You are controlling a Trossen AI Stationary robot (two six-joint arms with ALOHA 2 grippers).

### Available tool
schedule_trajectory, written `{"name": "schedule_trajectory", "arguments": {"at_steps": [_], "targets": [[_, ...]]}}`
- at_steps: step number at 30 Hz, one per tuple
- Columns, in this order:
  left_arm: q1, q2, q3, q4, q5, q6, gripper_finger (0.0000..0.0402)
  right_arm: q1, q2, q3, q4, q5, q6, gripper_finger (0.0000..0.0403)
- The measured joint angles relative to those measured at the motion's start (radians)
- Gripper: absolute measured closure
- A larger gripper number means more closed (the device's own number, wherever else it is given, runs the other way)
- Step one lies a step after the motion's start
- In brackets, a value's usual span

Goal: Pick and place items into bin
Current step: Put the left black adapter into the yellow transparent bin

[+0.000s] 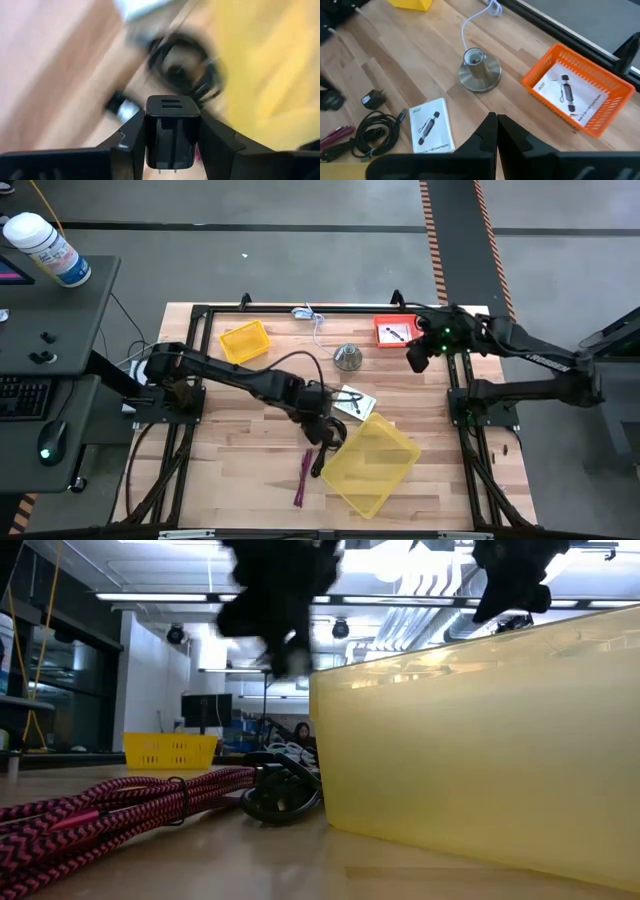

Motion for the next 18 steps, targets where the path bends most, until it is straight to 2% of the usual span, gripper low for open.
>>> {"name": "schedule_trajectory", "arguments": {"at_steps": [4, 7, 11, 15, 18], "targets": [[0.000, -0.002, 0.101, 0.104, 0.005, 0.212, 0.0292, -0.060, 0.002, 0.000, 0.011, -0.022, -0.048, 0.0402], [0.000, -0.002, 0.113, 0.223, 0.067, 0.335, 0.0279, -0.111, 0.005, 0.000, 0.036, -0.045, -0.069, 0.0402], [-0.014, 0.010, 0.113, 0.325, 0.140, 0.452, 0.0267, -0.175, 0.005, 0.000, 0.064, -0.122, -0.078, 0.0402], [-0.042, 0.052, 0.109, 0.426, 0.171, 0.569, 0.0278, -0.220, 0.007, 0.000, 0.074, -0.168, -0.101, 0.0402], [-0.042, 0.071, 0.112, 0.486, 0.247, 0.603, 0.0286, -0.248, 0.013, -0.001, 0.075, -0.221, -0.121, 0.0402]]}}
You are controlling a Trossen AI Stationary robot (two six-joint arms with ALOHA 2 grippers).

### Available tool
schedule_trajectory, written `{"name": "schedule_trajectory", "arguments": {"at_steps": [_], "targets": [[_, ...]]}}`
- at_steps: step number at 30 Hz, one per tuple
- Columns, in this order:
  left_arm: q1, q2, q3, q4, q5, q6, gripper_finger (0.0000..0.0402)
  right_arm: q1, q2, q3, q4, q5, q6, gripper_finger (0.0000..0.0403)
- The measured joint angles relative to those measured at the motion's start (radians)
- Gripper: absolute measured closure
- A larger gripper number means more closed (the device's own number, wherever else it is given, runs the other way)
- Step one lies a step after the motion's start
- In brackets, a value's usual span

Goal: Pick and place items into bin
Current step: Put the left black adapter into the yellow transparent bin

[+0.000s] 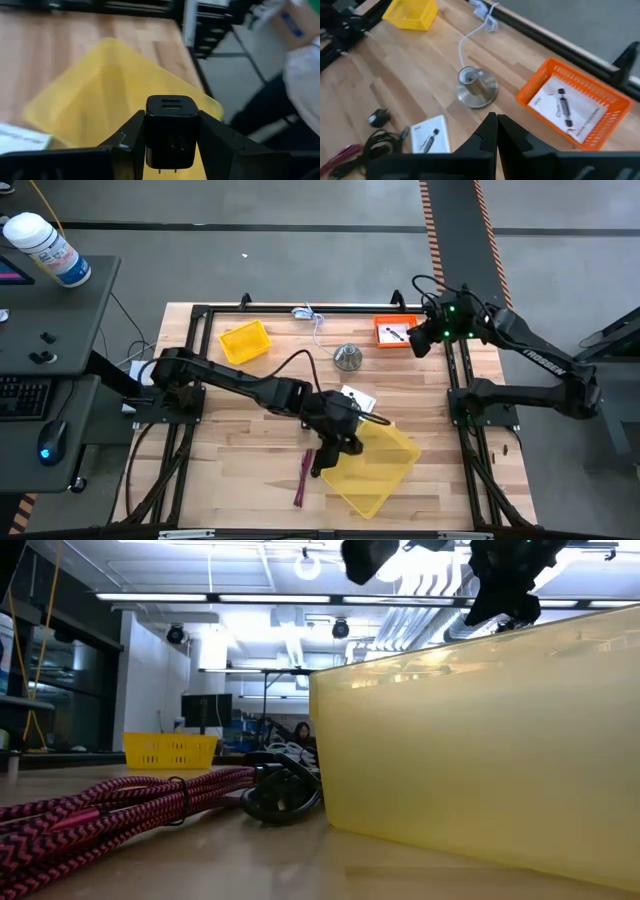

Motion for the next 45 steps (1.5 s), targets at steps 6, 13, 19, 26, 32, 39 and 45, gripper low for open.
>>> {"name": "schedule_trajectory", "arguments": {"at_steps": [6, 13, 19, 26, 32, 39, 45], "targets": [[0.005, 0.050, 0.002, 0.071, 0.028, 0.051, 0.0280, -0.016, 0.009, 0.000, -0.002, -0.146, -0.078, 0.0402], [-0.006, 0.096, -0.003, 0.084, 0.055, 0.069, 0.0283, -0.015, 0.009, 0.000, -0.042, -0.553, -0.239, 0.0402], [-0.017, 0.147, -0.003, 0.148, 0.053, 0.129, 0.0282, -0.015, 0.029, 0.000, -0.176, -0.641, -0.305, 0.0403], [-0.019, 0.196, -0.001, 0.182, 0.003, 0.162, 0.0282, -0.012, 0.064, 0.000, -0.320, -0.681, -0.364, 0.0403], [-0.016, 0.217, -0.001, 0.194, -0.040, 0.184, 0.0282, -0.012, 0.081, 0.000, -0.412, -0.679, -0.396, 0.0403], [-0.017, 0.247, 0.001, 0.222, -0.056, 0.201, 0.0282, -0.012, 0.080, 0.000, -0.401, -0.662, -0.396, 0.0403], [-0.017, 0.255, -0.001, 0.225, -0.043, 0.202, 0.0240, -0.012, 0.080, 0.000, -0.399, -0.634, -0.396, 0.0403]]}}
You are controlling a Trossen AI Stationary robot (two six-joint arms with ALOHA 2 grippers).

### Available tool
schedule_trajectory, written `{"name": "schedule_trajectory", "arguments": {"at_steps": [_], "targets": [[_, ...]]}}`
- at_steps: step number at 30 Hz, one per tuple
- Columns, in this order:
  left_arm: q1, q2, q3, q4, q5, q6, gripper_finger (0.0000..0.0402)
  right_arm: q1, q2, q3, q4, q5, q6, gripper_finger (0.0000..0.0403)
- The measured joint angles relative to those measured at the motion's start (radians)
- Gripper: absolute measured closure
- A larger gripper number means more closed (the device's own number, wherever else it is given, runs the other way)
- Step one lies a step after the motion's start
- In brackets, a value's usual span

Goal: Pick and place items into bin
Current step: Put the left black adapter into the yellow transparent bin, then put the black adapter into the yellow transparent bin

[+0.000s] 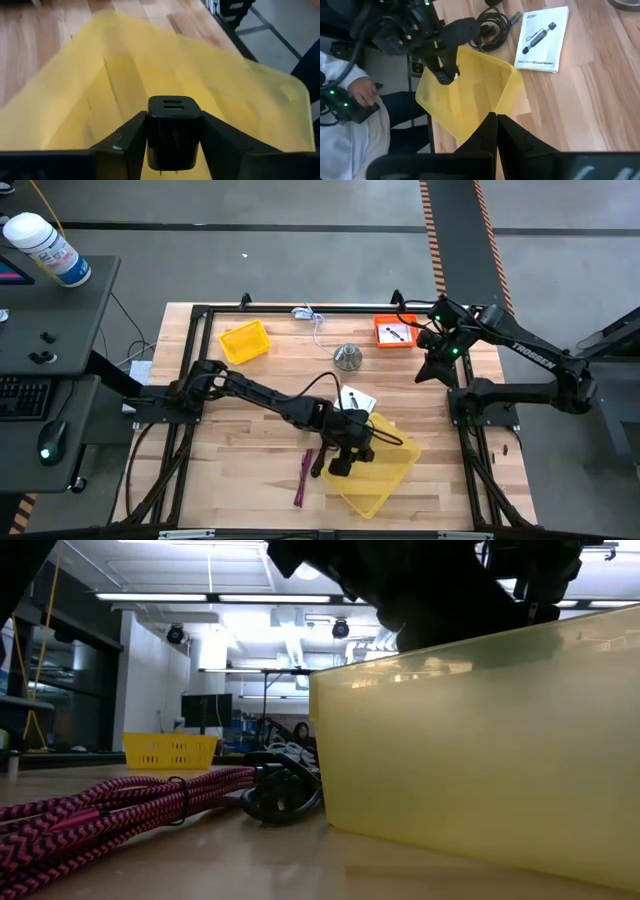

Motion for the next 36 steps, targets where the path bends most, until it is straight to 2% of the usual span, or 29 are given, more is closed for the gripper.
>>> {"name": "schedule_trajectory", "arguments": {"at_steps": [7, 11, 14, 16, 18, 20, 22, 24, 28, 32, 36], "targets": [[0.001, -0.009, 0.029, -0.103, 0.002, -0.059, 0.0149, 0.000, 0.000, 0.000, 0.024, 0.003, -0.003, 0.0403], [0.007, -0.011, 0.112, -0.336, -0.022, -0.134, 0.0121, 0.000, 0.000, 0.000, 0.061, 0.003, -0.003, 0.0403], [0.015, -0.011, 0.205, -0.545, -0.072, -0.195, 0.0122, 0.000, 0.000, 0.000, 0.077, 0.004, -0.005, 0.0403], [0.020, -0.011, 0.275, -0.703, -0.144, -0.259, 0.0133, 0.000, 0.000, 0.000, 0.080, 0.004, -0.016, 0.0403], [0.021, -0.011, 0.342, -0.867, -0.232, -0.399, 0.0146, 0.000, 0.000, 0.000, 0.086, 0.004, -0.025, 0.0403], [0.030, -0.015, 0.383, -1.033, -0.299, -0.625, 0.0159, 0.000, 0.000, 0.000, 0.101, 0.004, -0.026, 0.0403], [0.044, -0.016, 0.386, -1.178, -0.312, -0.851, 0.0171, 0.000, 0.000, 0.000, 0.114, 0.004, -0.026, 0.0403], [0.052, -0.012, 0.377, -1.262, -0.317, -0.988, 0.0178, 0.000, 0.000, 0.000, 0.132, 0.003, -0.026, 0.0403], [0.058, -0.012, 0.302, -1.218, -0.294, -1.176, 0.0183, 0.000, 0.000, 0.000, 0.162, 0.002, -0.026, 0.0403], [0.061, -0.012, 0.215, -1.097, -0.199, -1.245, 0.0183, 0.000, 0.000, 0.000, 0.167, 0.000, -0.023, 0.0403], [0.061, -0.011, 0.170, -1.074, -0.215, -1.290, 0.0183, 0.000, 0.000, 0.000, 0.164, 0.000, -0.019, 0.0403]]}}
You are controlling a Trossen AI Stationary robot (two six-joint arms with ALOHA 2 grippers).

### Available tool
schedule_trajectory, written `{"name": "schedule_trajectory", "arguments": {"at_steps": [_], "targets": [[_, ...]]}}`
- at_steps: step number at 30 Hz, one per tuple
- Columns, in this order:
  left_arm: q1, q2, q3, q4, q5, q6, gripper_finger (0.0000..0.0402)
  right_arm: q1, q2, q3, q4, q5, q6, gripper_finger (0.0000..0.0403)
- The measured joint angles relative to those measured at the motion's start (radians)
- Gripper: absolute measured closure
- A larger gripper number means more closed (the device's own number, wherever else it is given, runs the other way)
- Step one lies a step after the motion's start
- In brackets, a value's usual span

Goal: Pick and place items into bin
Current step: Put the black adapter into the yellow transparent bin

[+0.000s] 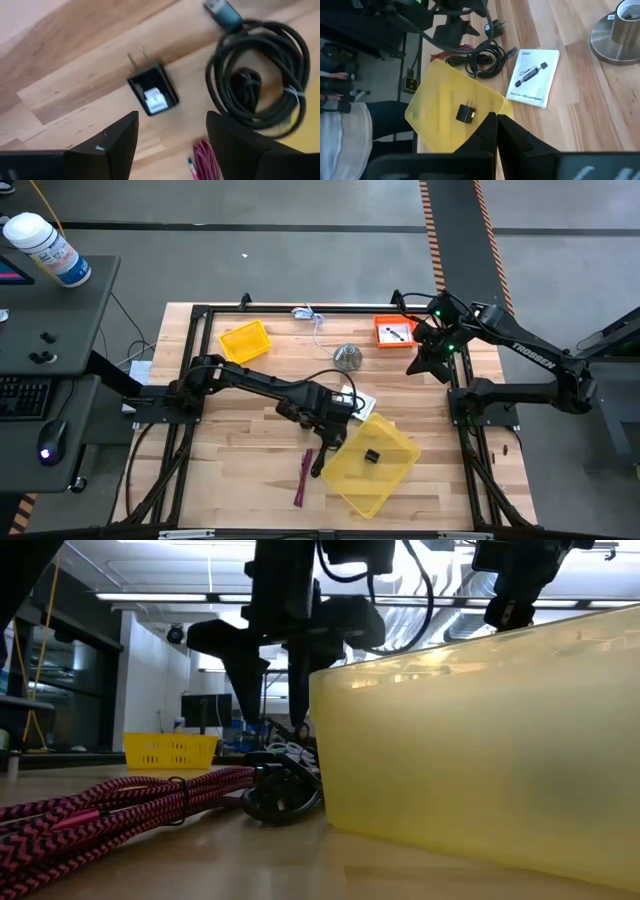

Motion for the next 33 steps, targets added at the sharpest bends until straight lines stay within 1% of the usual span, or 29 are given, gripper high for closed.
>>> {"name": "schedule_trajectory", "arguments": {"at_steps": [4, 7, 10, 13, 19, 23, 28, 31, 33], "targets": [[0.007, 0.000, -0.021, -0.011, -0.048, -0.031, 0.0183, 0.000, 0.000, 0.000, 0.001, 0.000, 0.021, 0.0403], [0.013, -0.001, -0.033, -0.008, -0.043, -0.048, 0.0183, 0.000, -0.001, 0.000, 0.000, -0.001, 0.024, 0.0402], [0.021, 0.005, -0.050, 0.014, -0.014, -0.073, 0.0183, 0.000, -0.001, 0.000, 0.000, -0.001, 0.024, 0.0402], [0.026, 0.010, -0.063, 0.020, -0.013, -0.089, 0.0183, 0.000, -0.001, 0.000, 0.001, -0.002, 0.028, 0.0402], [0.026, 0.009, -0.106, 0.108, -0.016, -0.112, 0.0183, 0.000, -0.001, 0.000, 0.001, -0.002, 0.031, 0.0402], [0.025, 0.009, -0.161, 0.151, -0.014, -0.116, 0.0183, 0.000, -0.001, 0.000, 0.001, -0.002, 0.031, 0.0402], [0.025, 0.008, -0.210, 0.211, -0.007, -0.089, 0.0185, 0.000, -0.001, 0.000, 0.004, -0.001, 0.043, 0.0402], [0.024, 0.008, -0.211, 0.221, -0.008, -0.071, 0.0204, 0.000, -0.001, 0.000, 0.005, -0.001, 0.046, 0.0402], [0.024, 0.008, -0.211, 0.232, -0.011, -0.069, 0.0234, 0.000, -0.001, 0.000, 0.006, -0.001, 0.046, 0.0402]]}}
